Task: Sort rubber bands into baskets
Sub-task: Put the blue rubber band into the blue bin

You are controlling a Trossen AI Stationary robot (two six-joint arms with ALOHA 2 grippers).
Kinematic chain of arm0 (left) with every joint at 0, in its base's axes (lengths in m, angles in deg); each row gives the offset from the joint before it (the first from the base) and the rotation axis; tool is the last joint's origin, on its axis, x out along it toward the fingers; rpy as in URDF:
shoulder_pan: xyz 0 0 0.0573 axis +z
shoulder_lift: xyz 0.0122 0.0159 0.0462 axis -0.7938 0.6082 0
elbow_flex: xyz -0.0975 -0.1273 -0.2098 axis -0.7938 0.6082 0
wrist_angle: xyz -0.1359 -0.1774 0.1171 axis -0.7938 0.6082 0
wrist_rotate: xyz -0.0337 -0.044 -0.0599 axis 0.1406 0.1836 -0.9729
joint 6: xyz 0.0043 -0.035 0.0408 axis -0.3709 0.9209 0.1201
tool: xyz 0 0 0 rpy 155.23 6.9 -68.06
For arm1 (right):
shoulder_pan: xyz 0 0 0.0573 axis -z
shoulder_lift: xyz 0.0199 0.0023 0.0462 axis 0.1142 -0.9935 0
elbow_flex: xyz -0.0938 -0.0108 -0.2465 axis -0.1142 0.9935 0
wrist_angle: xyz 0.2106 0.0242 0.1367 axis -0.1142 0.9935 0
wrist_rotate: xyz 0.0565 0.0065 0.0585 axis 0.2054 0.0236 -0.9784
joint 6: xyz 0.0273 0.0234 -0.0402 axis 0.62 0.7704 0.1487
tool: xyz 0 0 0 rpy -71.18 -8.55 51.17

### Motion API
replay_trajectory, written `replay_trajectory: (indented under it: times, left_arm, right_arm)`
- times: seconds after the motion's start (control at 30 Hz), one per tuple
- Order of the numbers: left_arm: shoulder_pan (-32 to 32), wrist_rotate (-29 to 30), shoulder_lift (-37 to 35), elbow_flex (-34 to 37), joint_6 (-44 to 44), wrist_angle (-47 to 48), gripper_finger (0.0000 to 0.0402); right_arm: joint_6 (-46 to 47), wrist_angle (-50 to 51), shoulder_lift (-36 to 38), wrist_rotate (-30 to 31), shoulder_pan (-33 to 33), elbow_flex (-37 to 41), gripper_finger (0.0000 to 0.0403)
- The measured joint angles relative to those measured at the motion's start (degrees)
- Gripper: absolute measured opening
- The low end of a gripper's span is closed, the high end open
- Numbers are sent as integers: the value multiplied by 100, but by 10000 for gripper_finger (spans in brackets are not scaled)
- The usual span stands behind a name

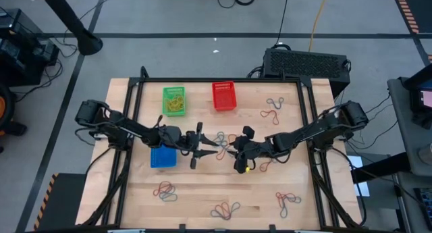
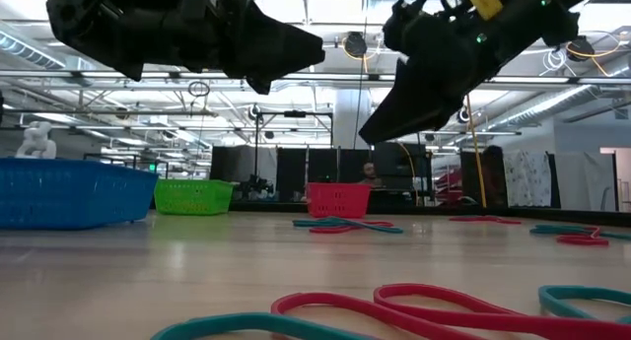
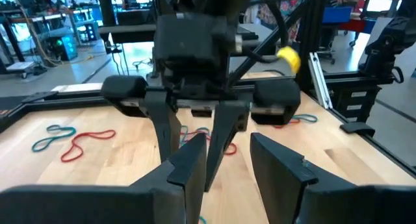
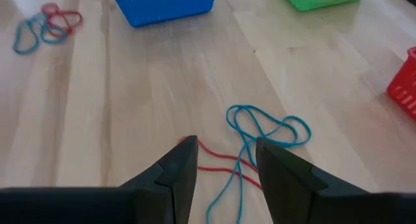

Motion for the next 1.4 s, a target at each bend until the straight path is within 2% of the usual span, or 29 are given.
replay_trajectory:
  times: [0.3, 0.63, 1.03, 1.2, 1.4]
  left_arm:
    - [108, 2, 0, -2, 1, 400, 127]
    - [256, 7, 0, 0, 45, 774, 127]
    - [258, 24, 0, 0, 47, 801, 127]
    - [256, 24, 0, 0, 47, 801, 127]
    - [254, 24, 0, 0, 47, 801, 127]
  right_arm:
    - [-330, -839, -1004, 82, 35, 2, 148]
    - [-428, -1266, -1464, 135, 196, 5, 148]
    - [-226, -1941, -2087, 144, 493, -6, 146]
    - [-77, -1933, -2117, 98, 531, -11, 108]
    - [-424, -1792, -1856, 141, 544, 11, 13]
